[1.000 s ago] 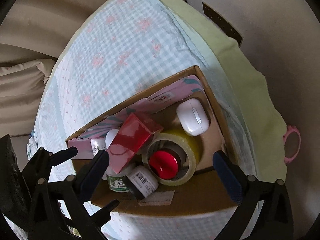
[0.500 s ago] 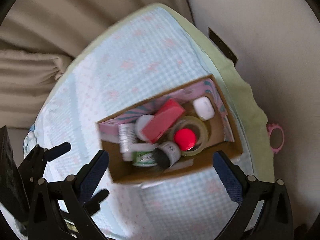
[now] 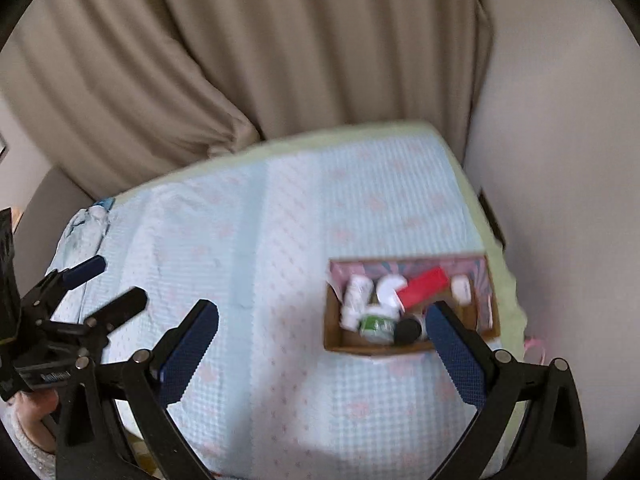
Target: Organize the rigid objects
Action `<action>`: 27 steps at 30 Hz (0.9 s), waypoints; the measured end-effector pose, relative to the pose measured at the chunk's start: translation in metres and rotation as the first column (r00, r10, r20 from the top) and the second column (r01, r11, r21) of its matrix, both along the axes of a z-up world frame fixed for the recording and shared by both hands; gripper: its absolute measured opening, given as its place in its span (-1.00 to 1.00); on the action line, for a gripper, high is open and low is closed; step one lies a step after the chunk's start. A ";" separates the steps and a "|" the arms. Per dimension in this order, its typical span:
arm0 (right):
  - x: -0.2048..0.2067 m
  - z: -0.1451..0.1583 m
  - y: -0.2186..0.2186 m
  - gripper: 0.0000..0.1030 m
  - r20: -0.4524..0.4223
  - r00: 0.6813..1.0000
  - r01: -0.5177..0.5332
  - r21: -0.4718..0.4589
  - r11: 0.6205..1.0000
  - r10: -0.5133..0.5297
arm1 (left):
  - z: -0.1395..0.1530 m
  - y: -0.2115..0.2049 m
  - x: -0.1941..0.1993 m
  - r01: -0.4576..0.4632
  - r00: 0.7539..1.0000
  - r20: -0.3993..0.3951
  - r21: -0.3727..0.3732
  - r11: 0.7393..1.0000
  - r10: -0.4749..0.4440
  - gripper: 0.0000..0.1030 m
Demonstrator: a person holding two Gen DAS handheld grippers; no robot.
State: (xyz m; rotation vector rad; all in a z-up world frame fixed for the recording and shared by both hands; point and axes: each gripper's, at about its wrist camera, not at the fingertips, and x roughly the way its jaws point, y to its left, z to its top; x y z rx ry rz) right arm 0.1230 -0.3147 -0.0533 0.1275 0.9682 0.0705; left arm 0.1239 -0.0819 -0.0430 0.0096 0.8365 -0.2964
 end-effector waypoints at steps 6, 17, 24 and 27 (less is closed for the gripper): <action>-0.047 0.058 0.040 1.00 0.257 0.966 0.007 -0.100 0.995 0.019 | 0.053 0.043 -0.061 -0.123 0.971 0.200 -0.045 0.991 0.130 1.00; -0.108 0.091 0.058 1.00 0.491 0.871 0.088 -0.151 0.985 -0.002 | 0.091 0.051 -0.125 -0.180 0.907 0.380 -0.041 0.983 0.182 1.00; -0.118 0.090 0.059 1.00 0.495 0.869 0.104 -0.157 0.982 -0.013 | 0.096 0.044 -0.136 -0.193 0.892 0.411 -0.025 0.981 0.186 1.00; -0.119 0.091 0.058 1.00 0.493 0.870 0.104 -0.156 0.982 -0.014 | 0.097 0.043 -0.139 -0.196 0.891 0.414 -0.023 0.980 0.188 1.00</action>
